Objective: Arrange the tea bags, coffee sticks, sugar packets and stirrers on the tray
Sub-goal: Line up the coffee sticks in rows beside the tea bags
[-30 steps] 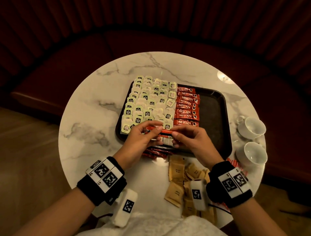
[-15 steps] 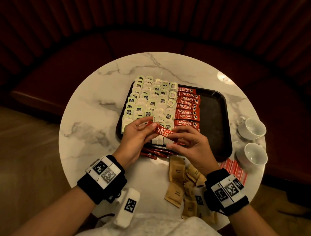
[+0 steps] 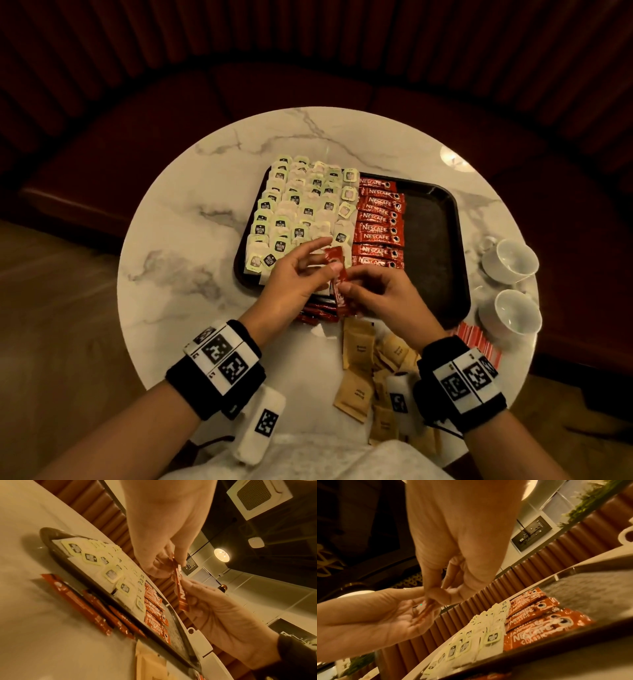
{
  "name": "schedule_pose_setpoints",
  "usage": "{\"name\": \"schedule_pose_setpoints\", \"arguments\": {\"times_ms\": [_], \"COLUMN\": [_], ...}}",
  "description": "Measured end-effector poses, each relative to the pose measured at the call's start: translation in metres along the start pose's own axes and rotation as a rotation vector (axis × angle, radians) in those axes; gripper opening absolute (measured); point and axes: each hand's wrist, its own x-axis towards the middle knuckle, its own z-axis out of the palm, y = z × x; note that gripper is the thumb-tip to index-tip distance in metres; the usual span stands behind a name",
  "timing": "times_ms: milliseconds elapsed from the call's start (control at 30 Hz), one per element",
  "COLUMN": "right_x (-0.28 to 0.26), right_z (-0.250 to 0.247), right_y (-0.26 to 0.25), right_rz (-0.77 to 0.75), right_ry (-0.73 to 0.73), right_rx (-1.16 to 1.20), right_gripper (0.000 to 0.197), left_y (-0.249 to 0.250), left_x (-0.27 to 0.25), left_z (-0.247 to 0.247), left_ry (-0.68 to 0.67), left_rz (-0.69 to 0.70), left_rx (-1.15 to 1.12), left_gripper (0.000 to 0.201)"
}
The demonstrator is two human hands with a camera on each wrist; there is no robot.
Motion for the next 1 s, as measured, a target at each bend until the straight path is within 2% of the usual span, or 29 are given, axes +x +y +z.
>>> {"name": "schedule_pose_setpoints", "arguments": {"times_ms": [100, 167, 267, 433, 700, 900, 1000], "right_x": [0.002, 0.002, 0.001, -0.002, -0.018, -0.020, -0.013], "right_z": [-0.001, 0.000, -0.001, -0.014, -0.043, -0.072, -0.079], "right_y": [0.003, 0.003, 0.006, 0.003, 0.005, 0.023, 0.034], "right_rz": [0.039, 0.070, 0.101, 0.062, 0.036, 0.072, 0.155], "right_ry": [0.106, 0.120, 0.095, 0.175, 0.106, 0.397, 0.454], "right_rx": [0.193, 0.281, 0.252, 0.270, -0.067, -0.038, -0.119], "right_gripper": [0.013, 0.011, 0.013, 0.025, 0.018, 0.018, 0.014], "left_y": [-0.007, -0.010, -0.010, -0.005, -0.007, -0.016, -0.021], "left_x": [-0.004, -0.006, -0.007, -0.005, -0.005, -0.008, -0.010], "left_z": [-0.003, -0.003, -0.003, -0.007, -0.013, -0.028, -0.038], "left_ry": [-0.105, -0.176, -0.172, -0.170, -0.123, -0.034, 0.007], "left_rz": [-0.112, -0.172, -0.210, -0.196, -0.104, -0.086, -0.064], "left_rx": [0.079, 0.093, 0.062, 0.184, 0.205, 0.226, 0.255], "left_gripper": [0.048, 0.039, 0.024, 0.029, 0.025, 0.015, 0.012]}}
